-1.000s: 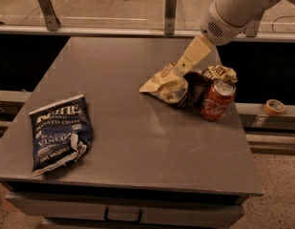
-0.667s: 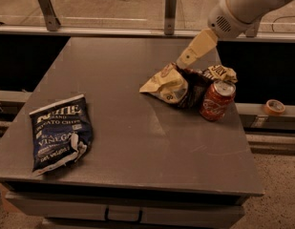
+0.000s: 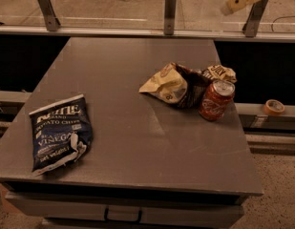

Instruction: Move brown chip bag near coke can

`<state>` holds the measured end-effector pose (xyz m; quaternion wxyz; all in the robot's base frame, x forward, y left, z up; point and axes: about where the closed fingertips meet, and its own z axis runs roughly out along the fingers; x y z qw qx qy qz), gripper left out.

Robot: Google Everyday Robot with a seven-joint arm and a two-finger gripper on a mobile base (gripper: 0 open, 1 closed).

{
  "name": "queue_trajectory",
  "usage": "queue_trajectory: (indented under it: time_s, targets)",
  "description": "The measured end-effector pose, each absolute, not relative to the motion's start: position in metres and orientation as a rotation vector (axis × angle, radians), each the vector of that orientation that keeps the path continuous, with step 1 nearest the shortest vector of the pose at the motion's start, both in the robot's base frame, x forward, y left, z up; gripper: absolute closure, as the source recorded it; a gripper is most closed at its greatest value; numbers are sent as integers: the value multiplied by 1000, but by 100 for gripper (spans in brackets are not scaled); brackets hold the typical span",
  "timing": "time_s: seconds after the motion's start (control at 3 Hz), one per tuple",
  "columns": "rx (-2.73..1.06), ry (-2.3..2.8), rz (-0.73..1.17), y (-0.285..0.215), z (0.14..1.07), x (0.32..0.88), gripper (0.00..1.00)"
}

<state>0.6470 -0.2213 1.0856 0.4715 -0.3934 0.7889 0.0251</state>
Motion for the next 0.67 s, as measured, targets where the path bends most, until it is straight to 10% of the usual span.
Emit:
queue_trajectory:
  time_s: [0.67]
  targets:
    - [-923, 1715, -35, -241, 1172, 620, 0]
